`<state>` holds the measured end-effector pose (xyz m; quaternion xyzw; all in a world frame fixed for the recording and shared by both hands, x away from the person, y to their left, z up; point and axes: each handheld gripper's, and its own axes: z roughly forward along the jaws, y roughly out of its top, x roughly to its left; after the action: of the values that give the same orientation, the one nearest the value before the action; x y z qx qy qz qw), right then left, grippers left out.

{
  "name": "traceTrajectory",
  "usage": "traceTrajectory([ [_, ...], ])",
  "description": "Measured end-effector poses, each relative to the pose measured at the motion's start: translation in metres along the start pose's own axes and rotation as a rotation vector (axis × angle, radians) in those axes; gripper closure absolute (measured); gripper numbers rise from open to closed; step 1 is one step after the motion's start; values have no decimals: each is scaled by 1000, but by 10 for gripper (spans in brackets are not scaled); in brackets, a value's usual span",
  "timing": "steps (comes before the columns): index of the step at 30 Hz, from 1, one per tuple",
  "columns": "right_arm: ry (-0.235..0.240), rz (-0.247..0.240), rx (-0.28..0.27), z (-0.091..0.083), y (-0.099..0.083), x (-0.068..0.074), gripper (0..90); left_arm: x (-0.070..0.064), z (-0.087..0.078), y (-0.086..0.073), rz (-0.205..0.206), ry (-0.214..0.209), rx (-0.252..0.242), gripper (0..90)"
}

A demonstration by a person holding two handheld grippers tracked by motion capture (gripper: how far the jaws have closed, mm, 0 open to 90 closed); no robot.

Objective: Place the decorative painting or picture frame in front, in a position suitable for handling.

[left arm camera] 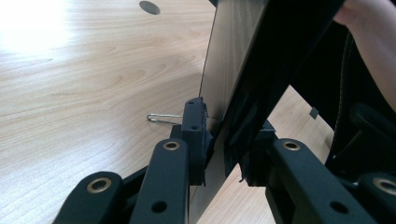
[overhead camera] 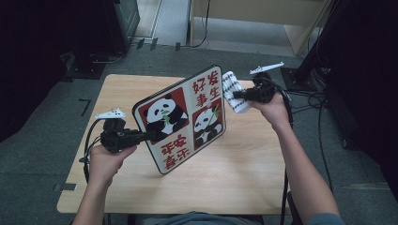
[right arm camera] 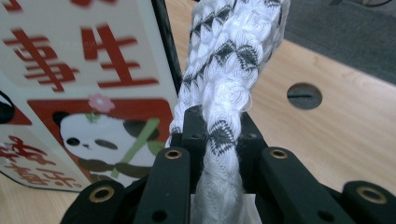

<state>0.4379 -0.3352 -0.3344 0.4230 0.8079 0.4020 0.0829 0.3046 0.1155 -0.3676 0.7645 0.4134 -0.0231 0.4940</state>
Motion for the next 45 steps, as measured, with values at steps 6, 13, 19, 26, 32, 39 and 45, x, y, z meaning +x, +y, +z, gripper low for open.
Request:
traceTrajectory([
  [6,-10,-28,-24,-8,27,8,800,0,0,0,3,1,-5,758],
  [13,-37,-87,-51,-20,64,23,800,0,0,0,9,2,-6,758],
  [19,-73,-145,-67,-28,95,41,799,1,0,0,11,-2,-6,758],
  [26,-51,-208,-67,-23,109,64,798,2,0,-1,12,-4,-8,758],
  [32,-1,-216,-79,-21,103,71,802,4,-1,-2,7,-20,-19,760],
  [39,51,-218,-87,-20,93,73,803,4,-1,-2,16,-22,-23,764],
  [45,75,-214,-84,-18,85,73,805,6,-1,-2,11,-36,-24,766],
])
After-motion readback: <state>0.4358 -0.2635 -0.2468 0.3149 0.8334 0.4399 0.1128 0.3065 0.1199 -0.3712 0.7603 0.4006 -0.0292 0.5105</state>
